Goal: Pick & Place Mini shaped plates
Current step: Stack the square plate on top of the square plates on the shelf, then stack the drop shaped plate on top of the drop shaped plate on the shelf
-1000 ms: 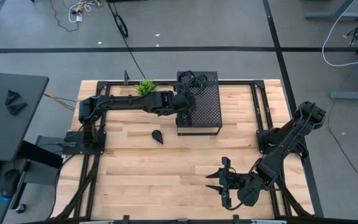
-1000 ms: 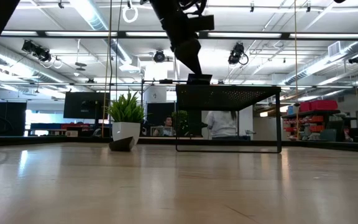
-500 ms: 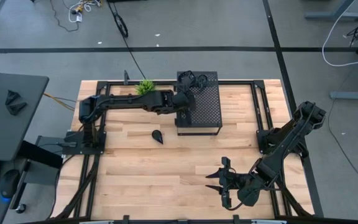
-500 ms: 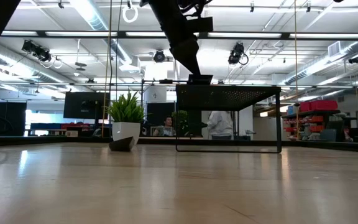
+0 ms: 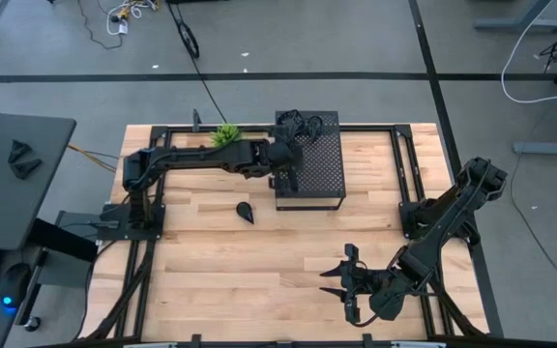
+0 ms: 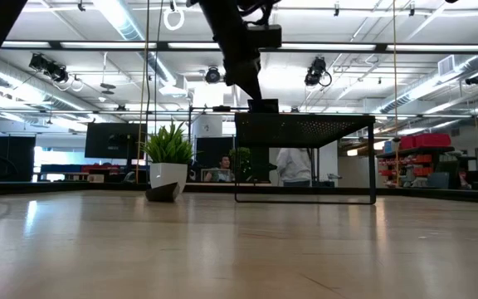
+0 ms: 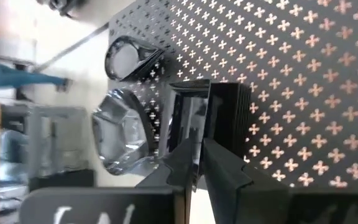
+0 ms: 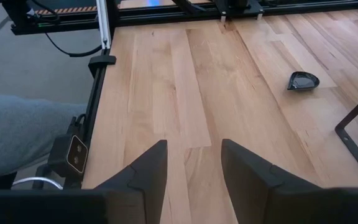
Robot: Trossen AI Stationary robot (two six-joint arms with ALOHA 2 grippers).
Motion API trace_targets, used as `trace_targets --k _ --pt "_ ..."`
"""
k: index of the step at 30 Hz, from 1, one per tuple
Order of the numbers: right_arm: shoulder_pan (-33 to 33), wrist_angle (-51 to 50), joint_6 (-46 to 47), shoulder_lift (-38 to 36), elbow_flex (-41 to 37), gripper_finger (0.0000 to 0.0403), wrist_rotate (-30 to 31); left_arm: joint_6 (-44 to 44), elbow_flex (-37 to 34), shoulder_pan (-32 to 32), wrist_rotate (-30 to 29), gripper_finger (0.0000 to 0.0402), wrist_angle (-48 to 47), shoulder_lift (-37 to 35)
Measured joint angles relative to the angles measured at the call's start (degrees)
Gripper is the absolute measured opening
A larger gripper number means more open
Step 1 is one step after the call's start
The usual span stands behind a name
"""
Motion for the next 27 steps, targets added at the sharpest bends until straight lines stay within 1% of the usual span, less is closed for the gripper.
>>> trace_targets --k 2,7,13,15,17,19,21,26,27 --pt "0.00 -0.02 0.00 0.00 0.00 0.0152 0.00 2.51 0.00 -0.61 -0.99 0.0042 0.03 0.00" --pt "0.00 -0.02 0.02 0.00 0.00 0.0152 0.13 6.73 0.00 -0.87 -1.02 0.0020 -0.05 0.00" --pt "0.00 0.18 0.09 0.02 0.00 0.0152 0.24 5.35 0.00 -0.81 -1.37 0.0011 -0.08 0.00" --pt "0.01 0.18 0.04 0.02 0.00 0.0152 0.24 4.10 0.00 -1.27 -2.11 0.0017 -0.55 0.00" --pt "0.00 0.18 0.04 0.02 0.00 0.0152 0.24 2.72 -0.04 -2.21 -4.41 0.0026 -2.32 -0.45" --pt "0.00 0.20 0.04 0.02 0.00 0.0152 0.30 0.30 -0.07 -3.53 -6.53 0.0032 -6.86 -1.83" --pt "0.01 0.25 0.04 0.07 -0.02 0.0152 0.98 -4.22 -0.03 -4.79 -7.28 0.0032 -13.35 -3.84" --pt "0.02 2.22 0.18 1.69 -0.02 0.0152 4.68 -21.30 -0.02 -6.45 -5.85 0.0006 -33.77 -9.13" --pt "0.00 2.79 0.20 2.27 -0.02 0.0152 5.43 -24.43 -0.29 -6.57 -5.84 0.0006 -36.64 -10.40"
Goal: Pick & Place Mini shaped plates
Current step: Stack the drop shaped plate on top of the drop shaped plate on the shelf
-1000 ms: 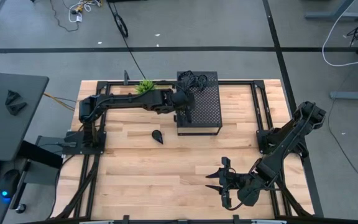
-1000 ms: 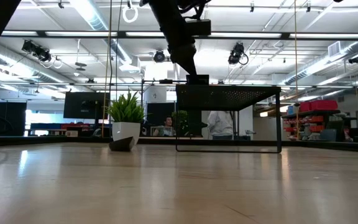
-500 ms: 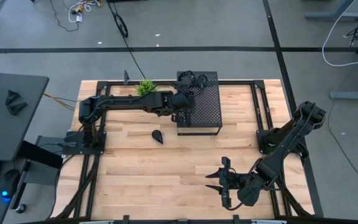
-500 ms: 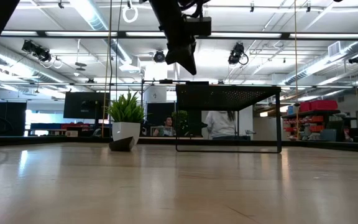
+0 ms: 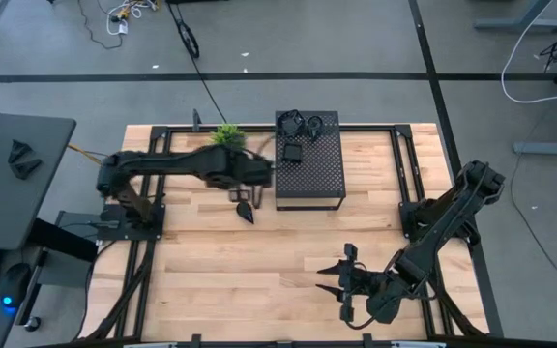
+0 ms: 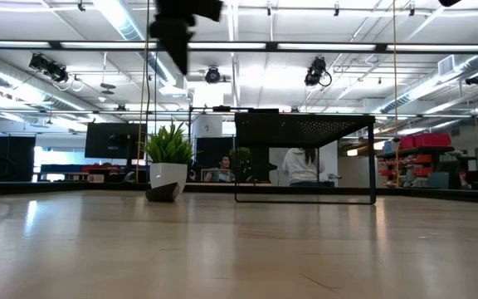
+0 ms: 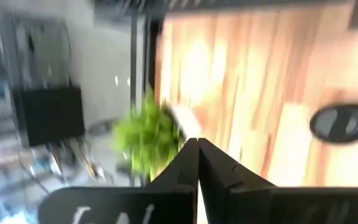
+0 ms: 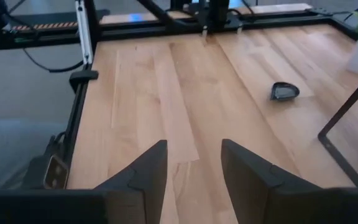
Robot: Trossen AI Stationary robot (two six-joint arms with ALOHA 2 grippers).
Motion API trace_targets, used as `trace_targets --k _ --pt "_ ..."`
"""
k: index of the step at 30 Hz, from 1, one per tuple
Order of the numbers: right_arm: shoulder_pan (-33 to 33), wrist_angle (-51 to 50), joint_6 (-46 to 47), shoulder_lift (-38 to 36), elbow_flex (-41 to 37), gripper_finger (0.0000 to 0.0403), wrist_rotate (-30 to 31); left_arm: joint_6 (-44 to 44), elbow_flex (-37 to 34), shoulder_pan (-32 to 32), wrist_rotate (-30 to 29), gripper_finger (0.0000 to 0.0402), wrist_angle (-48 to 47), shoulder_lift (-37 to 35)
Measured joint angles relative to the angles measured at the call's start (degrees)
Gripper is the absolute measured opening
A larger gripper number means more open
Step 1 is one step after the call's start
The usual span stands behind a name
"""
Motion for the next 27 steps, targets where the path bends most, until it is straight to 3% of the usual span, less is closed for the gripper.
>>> trace_targets --k 5,13,21,27 --pt "0.00 5.78 -1.87 3.52 0.00 0.0152 0.85 -7.71 -10.11 -0.50 -0.10 0.0008 -0.37 -8.75" --pt "-1.20 13.95 -7.71 7.69 -0.04 0.0152 0.80 -10.79 -36.42 -0.44 3.03 0.0010 18.93 -20.31" --pt "-5.36 16.07 -9.87 7.68 -0.02 0.0152 0.58 -11.09 -57.61 0.95 5.57 0.0014 46.71 -20.36" --pt "-8.37 18.82 -11.16 7.63 0.01 0.0152 -2.65 -10.91 -65.42 3.99 11.94 0.0005 62.89 -19.43"
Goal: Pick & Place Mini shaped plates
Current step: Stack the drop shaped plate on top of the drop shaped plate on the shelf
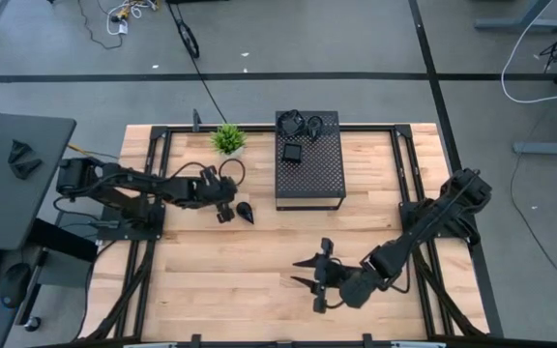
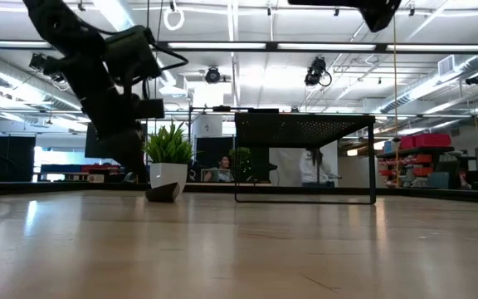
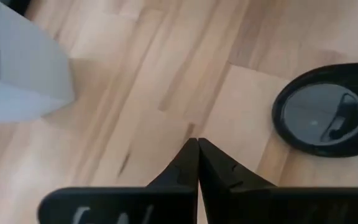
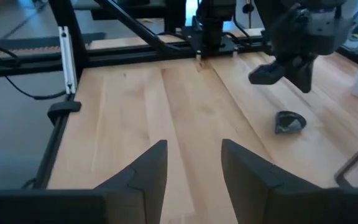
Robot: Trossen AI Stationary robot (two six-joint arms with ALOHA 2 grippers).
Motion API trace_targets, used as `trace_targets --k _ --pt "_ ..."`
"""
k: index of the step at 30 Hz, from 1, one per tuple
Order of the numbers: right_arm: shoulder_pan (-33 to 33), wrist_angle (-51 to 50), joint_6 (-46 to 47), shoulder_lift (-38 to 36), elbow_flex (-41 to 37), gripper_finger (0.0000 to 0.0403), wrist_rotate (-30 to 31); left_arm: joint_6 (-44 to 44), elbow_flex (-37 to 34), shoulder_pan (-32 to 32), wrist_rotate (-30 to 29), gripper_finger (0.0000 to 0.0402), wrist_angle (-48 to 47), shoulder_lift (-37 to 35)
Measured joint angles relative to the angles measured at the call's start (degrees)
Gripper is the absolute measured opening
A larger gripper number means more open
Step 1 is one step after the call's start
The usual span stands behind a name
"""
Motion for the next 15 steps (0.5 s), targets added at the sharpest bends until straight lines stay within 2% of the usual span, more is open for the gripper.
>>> trace_targets --k 8,15 --pt "-2.48 2.50 -0.01 0.00 -0.01 0.0152 -4.38 1.69 -4.04 2.37 7.00 0.0004 9.42 0.40" --pt "-2.65 3.19 -0.54 0.00 -0.01 0.0152 -4.72 1.89 -4.60 2.44 7.23 0.0007 11.35 0.37"
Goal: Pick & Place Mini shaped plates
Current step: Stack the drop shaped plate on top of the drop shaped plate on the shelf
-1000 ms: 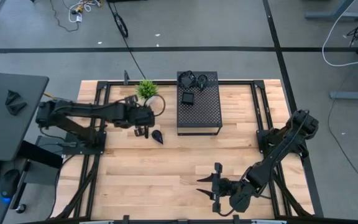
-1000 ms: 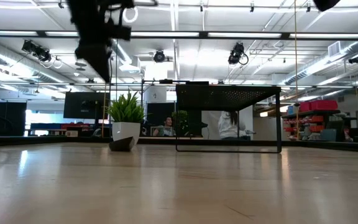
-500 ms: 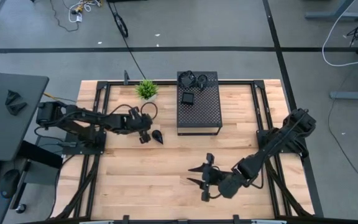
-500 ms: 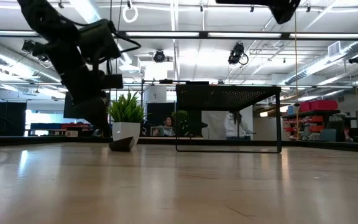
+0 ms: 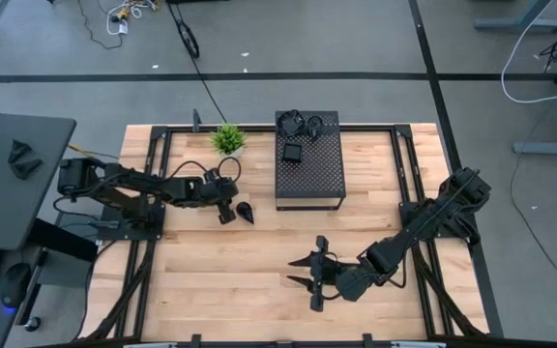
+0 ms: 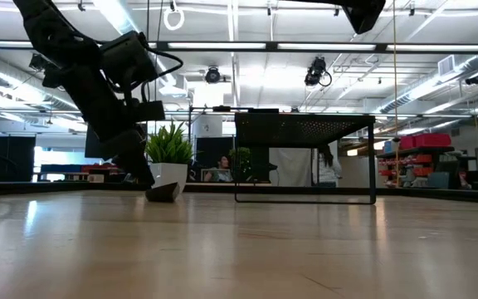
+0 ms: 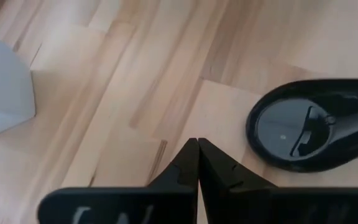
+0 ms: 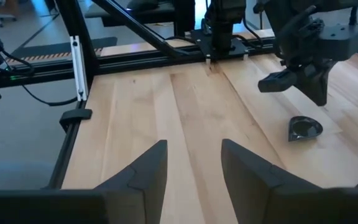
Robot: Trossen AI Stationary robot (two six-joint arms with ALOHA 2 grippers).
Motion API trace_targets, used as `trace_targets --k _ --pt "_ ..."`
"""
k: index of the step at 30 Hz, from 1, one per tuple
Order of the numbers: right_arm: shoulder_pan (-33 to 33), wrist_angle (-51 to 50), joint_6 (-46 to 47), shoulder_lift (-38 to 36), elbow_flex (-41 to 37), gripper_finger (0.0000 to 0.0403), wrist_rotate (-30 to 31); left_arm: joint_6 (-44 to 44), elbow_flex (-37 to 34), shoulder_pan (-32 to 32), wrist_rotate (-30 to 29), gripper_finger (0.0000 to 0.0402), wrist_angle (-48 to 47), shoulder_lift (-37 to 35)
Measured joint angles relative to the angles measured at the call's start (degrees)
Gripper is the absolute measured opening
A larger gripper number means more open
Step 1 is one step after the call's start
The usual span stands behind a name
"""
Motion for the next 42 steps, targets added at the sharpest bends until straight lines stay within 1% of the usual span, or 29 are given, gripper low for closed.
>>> trace_targets --k 10,17,20,23,29,34,36,42 --pt "0.02 0.45 -0.35 0.00 0.00 0.0152 0.00 0.38 -0.02 -0.02 0.87 0.0005 4.19 5.13" --pt "0.02 0.47 -0.37 0.00 0.00 0.0152 -1.02 -0.22 0.12 -1.29 2.99 0.0005 8.18 8.07" --pt "0.02 0.47 -0.37 0.00 0.00 0.0152 -1.50 -0.75 0.11 -3.17 3.35 0.0006 8.61 8.11" --pt "0.02 0.47 -0.35 -0.02 0.00 0.0152 -1.49 -2.35 0.13 -5.48 4.92 0.0004 8.79 8.11" --pt "0.02 0.47 -0.35 -0.02 0.00 0.0152 -1.63 -7.08 0.11 -11.89 6.08 0.0005 9.61 8.17" --pt "0.02 0.47 -0.37 -0.04 0.00 0.0152 -6.49 -9.97 -0.02 -17.32 6.75 0.0003 11.96 8.31" --pt "0.02 0.45 -0.70 -0.04 0.00 0.0152 -7.83 -10.81 -0.04 -18.80 5.30 0.0004 13.25 8.70" --pt "-0.98 -0.02 -3.34 -0.04 0.00 0.0152 -8.44 -11.19 0.01 -20.52 1.61 0.0003 18.85 12.55"
